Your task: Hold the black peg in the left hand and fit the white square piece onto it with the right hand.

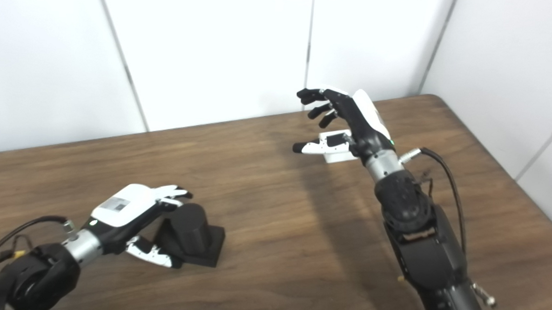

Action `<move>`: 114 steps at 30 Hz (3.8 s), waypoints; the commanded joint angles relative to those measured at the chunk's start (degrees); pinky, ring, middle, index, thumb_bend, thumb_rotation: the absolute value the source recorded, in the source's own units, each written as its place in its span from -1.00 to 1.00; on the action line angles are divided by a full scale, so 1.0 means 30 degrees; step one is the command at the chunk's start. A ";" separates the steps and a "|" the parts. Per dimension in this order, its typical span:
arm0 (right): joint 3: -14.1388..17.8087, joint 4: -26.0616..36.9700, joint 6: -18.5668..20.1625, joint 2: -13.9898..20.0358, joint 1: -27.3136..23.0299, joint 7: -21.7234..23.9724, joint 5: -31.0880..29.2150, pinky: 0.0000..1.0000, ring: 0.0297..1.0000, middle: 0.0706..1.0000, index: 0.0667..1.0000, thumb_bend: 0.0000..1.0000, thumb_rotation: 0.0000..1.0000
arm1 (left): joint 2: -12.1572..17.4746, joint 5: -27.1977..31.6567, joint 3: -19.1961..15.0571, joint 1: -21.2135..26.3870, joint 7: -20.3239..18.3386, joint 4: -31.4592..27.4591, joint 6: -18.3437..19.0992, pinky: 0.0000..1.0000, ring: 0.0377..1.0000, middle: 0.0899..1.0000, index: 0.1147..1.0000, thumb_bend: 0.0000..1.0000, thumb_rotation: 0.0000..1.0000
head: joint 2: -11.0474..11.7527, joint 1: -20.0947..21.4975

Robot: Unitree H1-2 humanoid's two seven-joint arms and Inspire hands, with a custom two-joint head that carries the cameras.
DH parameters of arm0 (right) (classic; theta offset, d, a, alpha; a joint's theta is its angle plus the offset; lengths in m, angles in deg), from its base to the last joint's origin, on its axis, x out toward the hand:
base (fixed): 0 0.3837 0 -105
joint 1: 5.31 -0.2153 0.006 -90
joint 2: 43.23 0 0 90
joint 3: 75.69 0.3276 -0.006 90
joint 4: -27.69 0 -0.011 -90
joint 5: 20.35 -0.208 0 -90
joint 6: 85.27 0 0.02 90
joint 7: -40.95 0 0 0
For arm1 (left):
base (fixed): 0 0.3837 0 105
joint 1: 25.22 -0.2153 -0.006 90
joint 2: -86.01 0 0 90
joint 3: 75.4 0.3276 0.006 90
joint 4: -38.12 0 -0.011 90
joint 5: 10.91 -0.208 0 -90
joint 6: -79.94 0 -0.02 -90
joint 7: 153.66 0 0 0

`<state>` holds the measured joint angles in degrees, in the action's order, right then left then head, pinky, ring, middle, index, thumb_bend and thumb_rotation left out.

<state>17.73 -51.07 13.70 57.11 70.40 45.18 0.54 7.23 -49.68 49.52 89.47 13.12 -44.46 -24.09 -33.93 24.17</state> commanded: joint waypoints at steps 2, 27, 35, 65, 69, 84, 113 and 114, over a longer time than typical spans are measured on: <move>-0.0070 -0.0091 0.0444 0.1911 -0.1756 0.0652 0.1385 0.15 0.36 0.50 0.48 0.32 -0.77 | 0.0923 -0.1004 0.0865 -0.1469 -0.1365 0.0971 -0.0639 0.62 0.82 0.76 -0.15 0.05 -0.89 | 0.0049 0.0206; -0.4968 -0.5788 0.1572 0.8093 -0.7980 1.1126 0.2419 0.68 0.97 0.97 0.85 0.92 -0.54 | 0.1189 -0.0718 0.0330 -0.1912 -0.0842 0.1290 -0.1459 0.57 0.78 0.72 -0.15 0.04 -0.89 | 0.0233 0.0527; -0.5807 -0.6009 0.1746 0.7747 -0.8368 1.1465 0.3527 0.70 0.96 0.95 0.84 0.91 -0.59 | 0.1217 -0.0778 0.0303 -0.1975 -0.1056 0.0958 -0.1275 0.57 0.78 0.73 -0.15 0.04 -0.89 | 0.0221 0.0327; -0.7567 -0.9626 0.1425 0.5430 -0.9370 1.0777 0.5888 0.66 0.90 0.99 1.00 0.83 -0.63 | 0.1138 -0.0533 0.0103 -0.2018 -0.1396 0.0444 -0.0864 0.55 0.78 0.74 -0.15 0.05 -0.89 | -0.0080 -0.0187; -0.7695 -0.9949 0.1519 0.5295 -0.9414 1.0668 0.6038 0.67 0.91 0.99 1.00 0.82 -0.65 | 0.1190 -0.0522 0.0071 -0.2036 -0.1395 0.0380 -0.0871 0.56 0.78 0.75 -0.15 0.05 -0.89 | -0.0126 -0.0247; -0.8028 -1.1764 0.0949 0.4991 -0.9452 0.9404 0.6495 0.64 0.83 0.91 0.89 0.69 -0.81 | 0.1307 -0.0450 -0.0098 -0.2279 -0.1624 -0.0152 -0.0663 0.57 0.79 0.74 -0.15 0.05 -0.89 | -0.0267 -0.0344; -0.8042 -1.3681 -0.0826 0.5542 -0.8467 0.5360 0.7173 0.44 0.64 0.60 0.16 0.56 -0.75 | 0.1307 -0.0121 -0.0627 -0.2395 -0.1842 -0.0372 -0.0613 0.56 0.80 0.73 -0.15 0.05 -0.89 | -0.0679 -0.0535; -0.8040 -1.3660 -0.0839 0.5520 -0.8407 0.5211 0.7210 0.43 0.63 0.60 0.02 0.26 -0.73 | 0.1308 -0.0123 -0.0637 -0.2378 -0.1784 -0.0338 -0.0679 0.56 0.80 0.73 -0.15 0.05 -0.89 | -0.0679 -0.0535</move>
<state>-6.95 -92.40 11.26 71.42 45.86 62.09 21.13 8.50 -47.73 45.91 85.13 12.61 -47.18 -25.91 -35.95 22.59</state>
